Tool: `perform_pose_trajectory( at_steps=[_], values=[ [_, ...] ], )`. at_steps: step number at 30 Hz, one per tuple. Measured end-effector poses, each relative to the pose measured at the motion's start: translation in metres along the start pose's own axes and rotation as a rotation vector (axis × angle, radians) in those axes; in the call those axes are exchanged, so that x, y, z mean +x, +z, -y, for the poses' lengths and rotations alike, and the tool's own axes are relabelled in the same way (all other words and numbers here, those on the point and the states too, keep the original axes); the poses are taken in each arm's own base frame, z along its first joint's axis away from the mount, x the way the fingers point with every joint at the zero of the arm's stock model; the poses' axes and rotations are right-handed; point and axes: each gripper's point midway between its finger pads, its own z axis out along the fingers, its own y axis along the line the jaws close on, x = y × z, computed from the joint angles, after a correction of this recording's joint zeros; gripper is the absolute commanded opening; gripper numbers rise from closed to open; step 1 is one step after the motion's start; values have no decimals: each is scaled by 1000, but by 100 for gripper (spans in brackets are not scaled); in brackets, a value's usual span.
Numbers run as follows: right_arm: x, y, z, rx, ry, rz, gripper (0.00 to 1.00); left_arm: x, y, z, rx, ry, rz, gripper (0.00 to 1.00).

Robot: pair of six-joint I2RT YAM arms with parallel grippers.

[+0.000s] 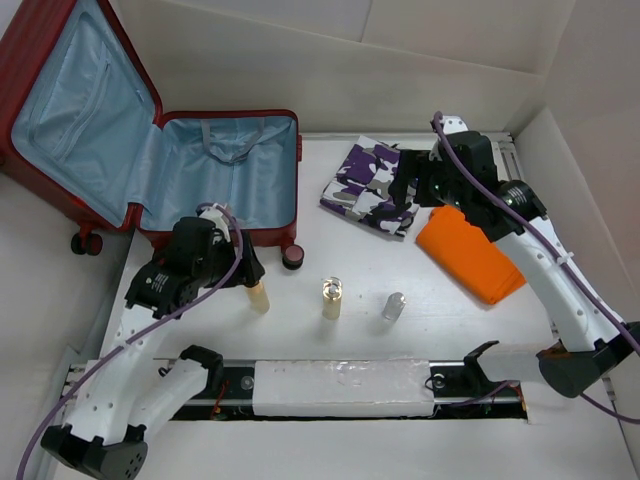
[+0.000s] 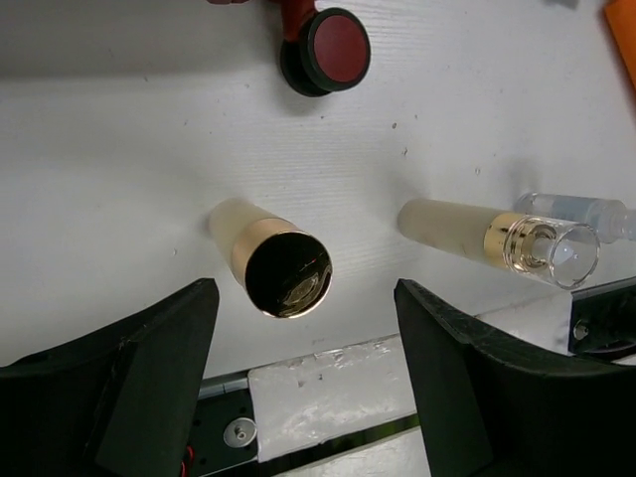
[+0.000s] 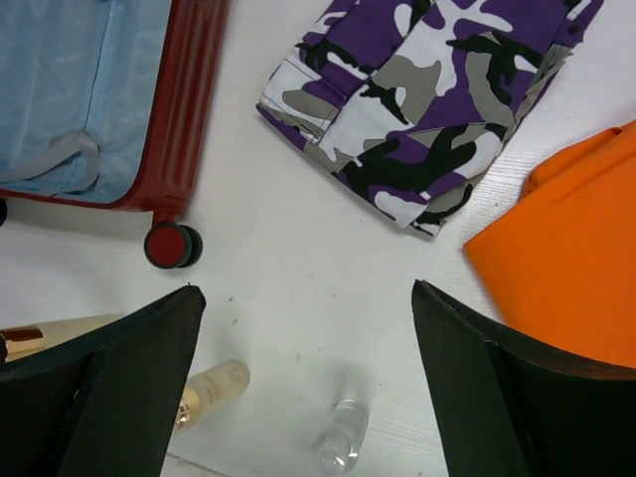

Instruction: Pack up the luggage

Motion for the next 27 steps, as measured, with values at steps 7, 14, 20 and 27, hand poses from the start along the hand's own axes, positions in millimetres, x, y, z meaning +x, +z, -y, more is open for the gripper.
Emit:
perform_pose_trajectory(
  at_steps=[7, 14, 20, 27],
  values=[
    [3, 1, -3, -20, 0, -11, 92, 7, 8, -8, -43, -23, -35, 69],
    [3, 2, -5, -29, 0, -11, 92, 20, 26, -17, -85, -34, -107, 68],
    [8, 5, -4, -26, -1, -18, 92, 26, 33, -21, -100, -39, -133, 60],
    [9, 6, -4, -26, -2, -21, 92, 31, 44, -24, -106, -44, -146, 56]
  ],
)
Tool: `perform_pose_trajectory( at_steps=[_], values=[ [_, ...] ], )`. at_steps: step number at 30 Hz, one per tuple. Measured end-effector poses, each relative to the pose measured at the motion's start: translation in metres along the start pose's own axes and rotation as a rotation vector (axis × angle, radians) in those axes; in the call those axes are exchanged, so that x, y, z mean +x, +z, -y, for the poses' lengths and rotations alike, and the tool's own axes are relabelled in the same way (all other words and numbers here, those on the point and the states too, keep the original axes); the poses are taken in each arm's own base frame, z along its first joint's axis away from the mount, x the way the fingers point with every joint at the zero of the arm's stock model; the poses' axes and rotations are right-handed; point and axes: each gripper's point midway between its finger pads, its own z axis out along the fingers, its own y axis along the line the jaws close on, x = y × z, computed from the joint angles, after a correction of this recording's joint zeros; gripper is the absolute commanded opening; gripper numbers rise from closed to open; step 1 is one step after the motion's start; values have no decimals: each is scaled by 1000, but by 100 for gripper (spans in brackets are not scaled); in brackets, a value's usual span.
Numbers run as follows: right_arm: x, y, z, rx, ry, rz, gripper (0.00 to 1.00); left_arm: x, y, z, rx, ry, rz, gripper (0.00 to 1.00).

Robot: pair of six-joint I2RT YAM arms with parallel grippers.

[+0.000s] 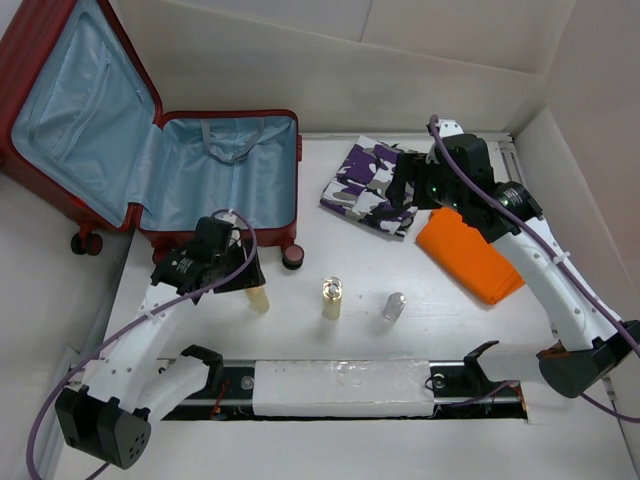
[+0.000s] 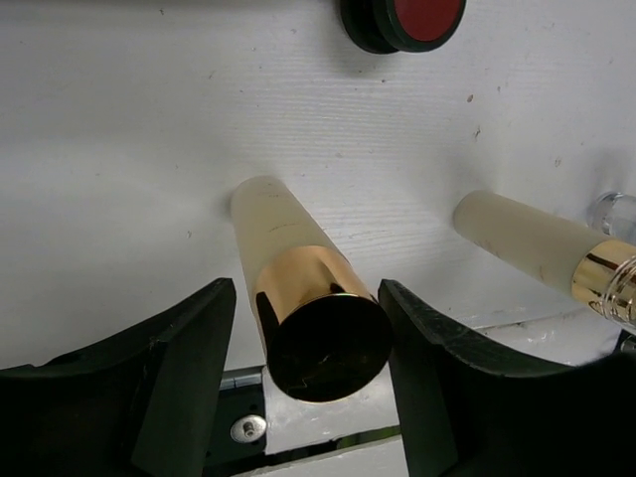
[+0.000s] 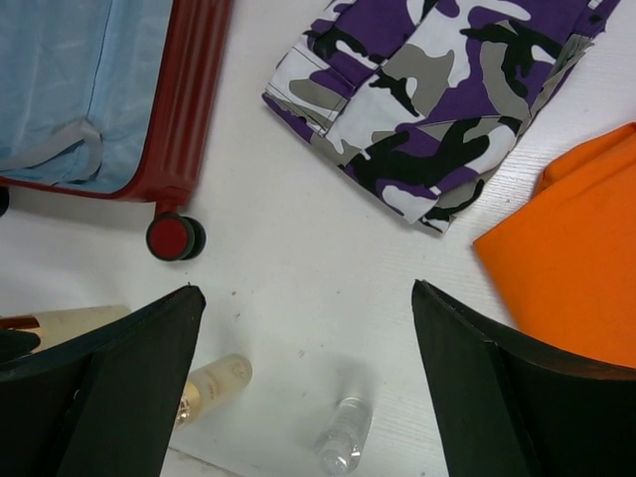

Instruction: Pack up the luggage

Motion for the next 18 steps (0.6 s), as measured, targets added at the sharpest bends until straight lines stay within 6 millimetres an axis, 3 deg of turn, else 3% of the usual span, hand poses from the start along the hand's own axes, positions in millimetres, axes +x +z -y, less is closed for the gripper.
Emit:
perform_pose_trajectory(
  at_steps=[5, 6, 7, 12, 18],
  values=[
    [0, 1, 0, -1, -3, 2, 92, 4, 7, -3, -15, -4, -27, 51],
    [1, 1, 0, 0, -3, 0, 92, 4, 8, -3, -18, -4, -28, 46],
    [1, 2, 0, 0, -3, -1, 92, 4, 8, -4, -21, -5, -29, 33],
    [1, 1, -1, -6, -3, -1, 91, -2, 9, -5, -36, -10, -1, 10],
    [1, 0, -1, -9, -10, 0, 91, -13, -3, -3, -74, -16, -26, 4]
  ],
)
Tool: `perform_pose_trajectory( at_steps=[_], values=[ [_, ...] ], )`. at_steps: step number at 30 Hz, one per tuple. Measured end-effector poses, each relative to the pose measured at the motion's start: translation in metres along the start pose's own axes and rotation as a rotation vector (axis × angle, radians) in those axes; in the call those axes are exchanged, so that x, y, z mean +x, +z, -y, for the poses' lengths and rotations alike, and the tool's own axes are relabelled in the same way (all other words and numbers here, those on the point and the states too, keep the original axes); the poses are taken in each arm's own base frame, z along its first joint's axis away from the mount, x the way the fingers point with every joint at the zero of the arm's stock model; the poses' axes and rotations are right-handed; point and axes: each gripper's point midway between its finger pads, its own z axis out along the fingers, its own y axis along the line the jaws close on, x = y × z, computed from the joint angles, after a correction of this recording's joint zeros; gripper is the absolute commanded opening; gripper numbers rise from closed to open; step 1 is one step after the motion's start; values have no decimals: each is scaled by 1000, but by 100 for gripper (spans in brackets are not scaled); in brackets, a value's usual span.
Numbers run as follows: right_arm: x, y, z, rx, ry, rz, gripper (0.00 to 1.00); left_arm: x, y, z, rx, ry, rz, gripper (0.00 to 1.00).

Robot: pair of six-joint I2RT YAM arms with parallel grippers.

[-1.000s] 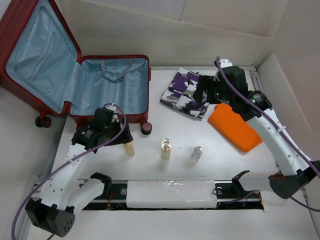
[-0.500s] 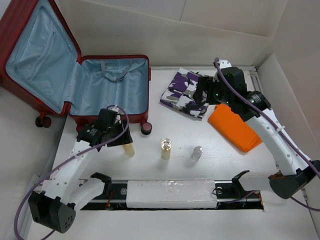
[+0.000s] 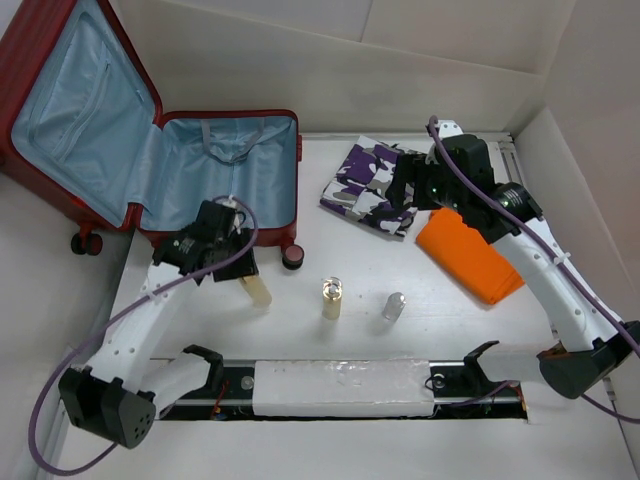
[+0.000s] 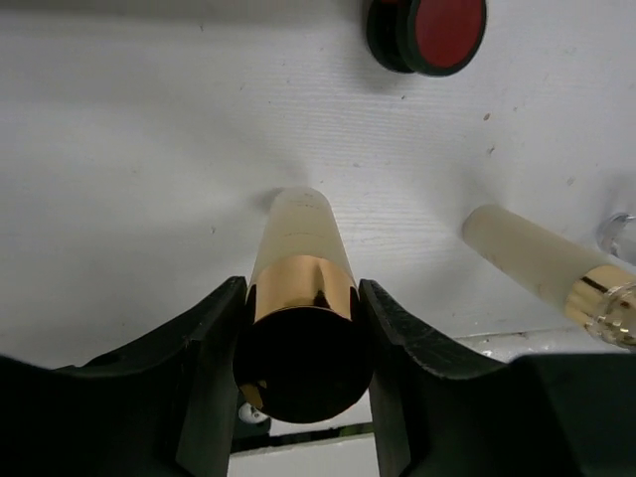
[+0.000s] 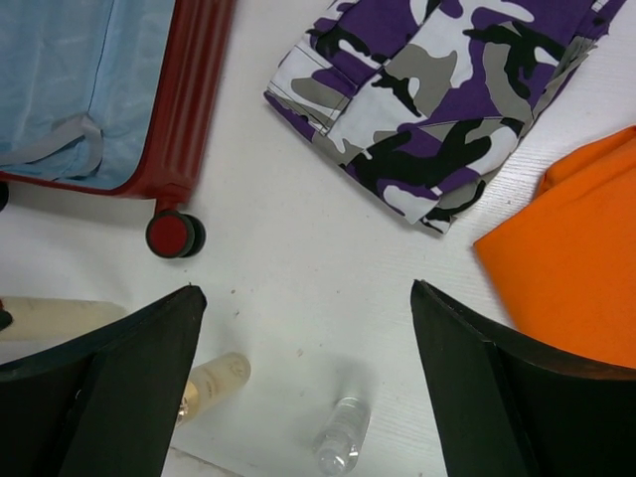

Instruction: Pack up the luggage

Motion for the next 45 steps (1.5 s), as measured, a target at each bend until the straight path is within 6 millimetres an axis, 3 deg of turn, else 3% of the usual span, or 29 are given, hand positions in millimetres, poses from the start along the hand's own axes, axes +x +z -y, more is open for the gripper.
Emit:
perform_pose_trajectory(
  at_steps=[3, 9, 11, 13, 16, 18, 23, 26, 30, 38, 45],
  values=[
    [0, 0, 0, 0, 0, 1, 91, -44, -29, 20, 11, 6, 56, 4],
    [0, 0, -3, -17, -8, -2, 91, -170, -102, 73, 81, 11, 355, 3],
    [0, -1, -4, -24, -10, -2, 91, -204, -117, 84, 81, 8, 429, 3],
    [0, -1, -5, -34, -15, -2, 91, -231, -118, 93, 76, 3, 474, 0],
    [-1, -5, -8, -51, -17, 2, 91, -257, -94, 99, 36, 7, 465, 0],
    [0, -9, -9, -63, -18, 10, 91, -269, -61, 102, -1, 13, 431, 0],
    [5, -18, -10, -80, -23, 15, 91, -276, 32, 98, -82, 23, 305, 0],
    [5, -21, -10, -85, -23, 20, 91, -282, 69, 95, -98, 15, 262, 0],
    [4, -25, -10, -89, -24, 28, 91, -308, 90, 93, -85, -12, 298, 0],
    [8, -27, -9, -85, -26, 12, 91, -350, 95, 98, -46, -40, 445, 0],
    [14, -28, -9, -78, -31, -9, 91, -369, 149, 101, -25, -46, 485, 2]
  ],
)
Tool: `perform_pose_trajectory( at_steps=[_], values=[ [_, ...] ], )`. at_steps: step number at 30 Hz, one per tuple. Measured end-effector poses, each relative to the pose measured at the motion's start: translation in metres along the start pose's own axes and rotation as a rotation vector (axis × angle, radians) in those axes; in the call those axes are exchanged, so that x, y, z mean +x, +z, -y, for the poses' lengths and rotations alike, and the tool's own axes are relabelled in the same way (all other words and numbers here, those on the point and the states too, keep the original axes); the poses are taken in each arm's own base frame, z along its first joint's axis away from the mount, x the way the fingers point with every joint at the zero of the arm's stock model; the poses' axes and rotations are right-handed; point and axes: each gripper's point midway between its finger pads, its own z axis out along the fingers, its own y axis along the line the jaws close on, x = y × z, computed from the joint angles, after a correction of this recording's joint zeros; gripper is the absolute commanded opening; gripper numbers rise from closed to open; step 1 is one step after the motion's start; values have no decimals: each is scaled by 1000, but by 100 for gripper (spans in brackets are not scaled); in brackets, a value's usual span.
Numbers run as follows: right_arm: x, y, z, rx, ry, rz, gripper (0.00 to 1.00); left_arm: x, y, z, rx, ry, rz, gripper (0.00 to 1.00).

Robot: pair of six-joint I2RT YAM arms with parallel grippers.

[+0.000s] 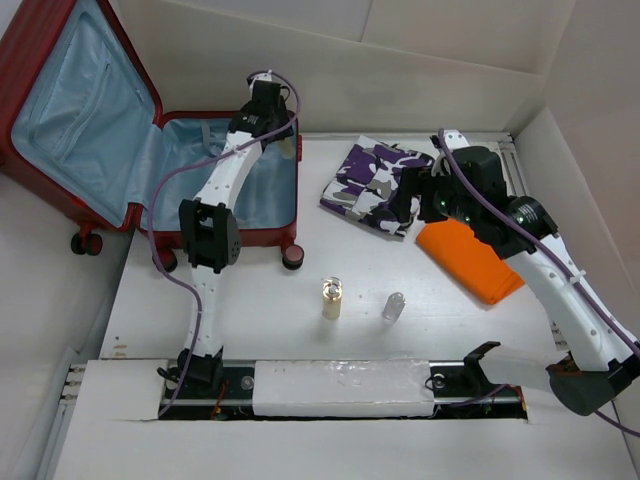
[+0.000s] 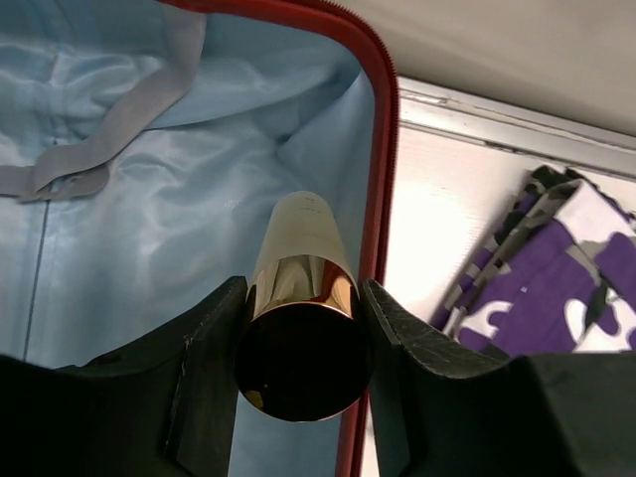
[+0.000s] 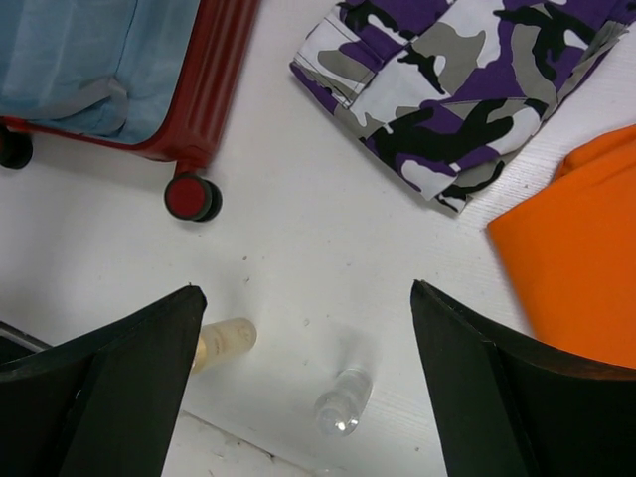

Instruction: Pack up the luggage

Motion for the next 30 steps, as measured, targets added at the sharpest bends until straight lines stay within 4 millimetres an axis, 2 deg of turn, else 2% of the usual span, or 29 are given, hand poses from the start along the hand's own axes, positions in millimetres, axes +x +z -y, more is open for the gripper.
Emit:
perform_pose_trajectory(
  at_steps=[5, 8, 13, 15, 19, 21, 27, 30],
  values=[
    [4, -1, 1, 13, 9, -14, 91, 17, 33, -9, -16, 0, -10, 3],
    [9, 1, 2, 19, 18, -26, 91, 13, 40, -10, -14, -5, 14, 3],
    [19, 3, 2, 27, 33, -55, 91, -5, 46, -13, -28, -11, 95, 2],
    [20, 3, 1, 26, 35, -57, 91, -5, 50, -15, -32, -9, 113, 2],
    [22, 5, -1, 26, 40, -60, 91, 24, 60, -30, -66, 3, 86, 2],
    [26, 7, 1, 33, 42, -68, 91, 29, 53, -33, -61, 3, 91, 4],
    [32, 11, 5, 54, 46, -82, 91, 74, 37, -44, -60, 0, 14, 16],
    [33, 13, 7, 62, 46, -84, 91, 102, 33, -44, -64, 13, -33, 17]
  ],
)
